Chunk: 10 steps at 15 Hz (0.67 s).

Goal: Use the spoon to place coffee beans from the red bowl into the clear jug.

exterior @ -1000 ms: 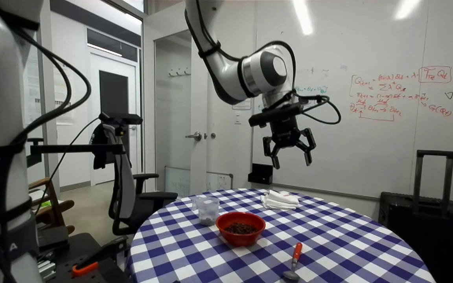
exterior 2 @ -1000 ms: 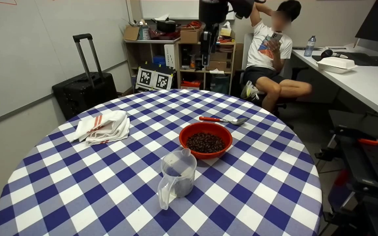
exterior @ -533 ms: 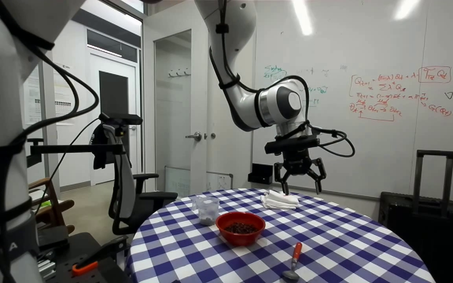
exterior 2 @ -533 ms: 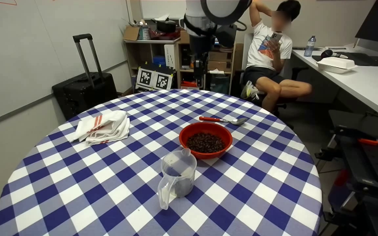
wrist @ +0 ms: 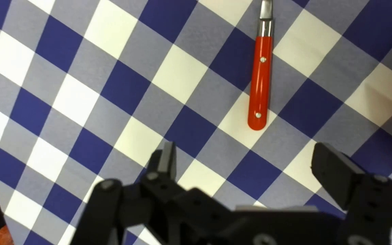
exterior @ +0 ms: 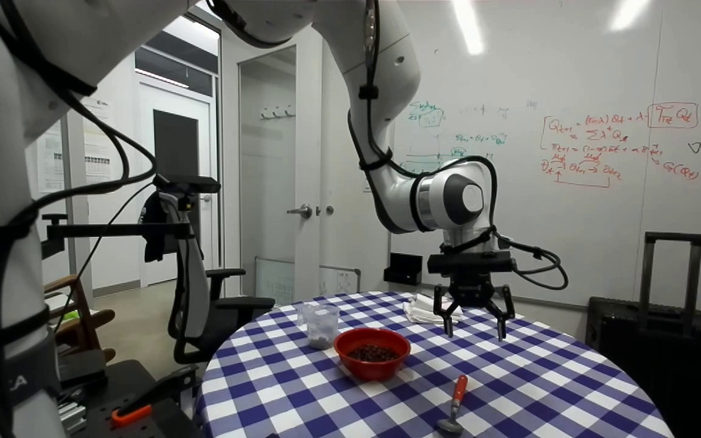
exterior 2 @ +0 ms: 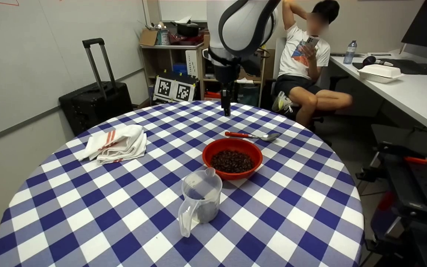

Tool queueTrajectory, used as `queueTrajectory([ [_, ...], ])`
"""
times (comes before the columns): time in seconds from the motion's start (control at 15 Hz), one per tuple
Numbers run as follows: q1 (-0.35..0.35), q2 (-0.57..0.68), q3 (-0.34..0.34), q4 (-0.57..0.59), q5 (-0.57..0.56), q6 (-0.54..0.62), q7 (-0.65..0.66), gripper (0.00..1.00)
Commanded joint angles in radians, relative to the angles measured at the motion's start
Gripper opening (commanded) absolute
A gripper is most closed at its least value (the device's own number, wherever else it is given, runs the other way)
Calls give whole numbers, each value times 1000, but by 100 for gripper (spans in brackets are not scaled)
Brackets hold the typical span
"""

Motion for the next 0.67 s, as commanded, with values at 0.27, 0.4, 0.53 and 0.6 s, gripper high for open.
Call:
queueTrajectory([
  [0.27, -27, 97, 37, 66, 33, -42, -73, 100],
  [0.4, -27, 114, 40, 68, 34, -43, -73, 100],
  [0.53, -23, 133, 37, 73, 28, -45, -69, 100],
  [0.6, -21, 143, 35, 77, 26, -46, -66, 100],
])
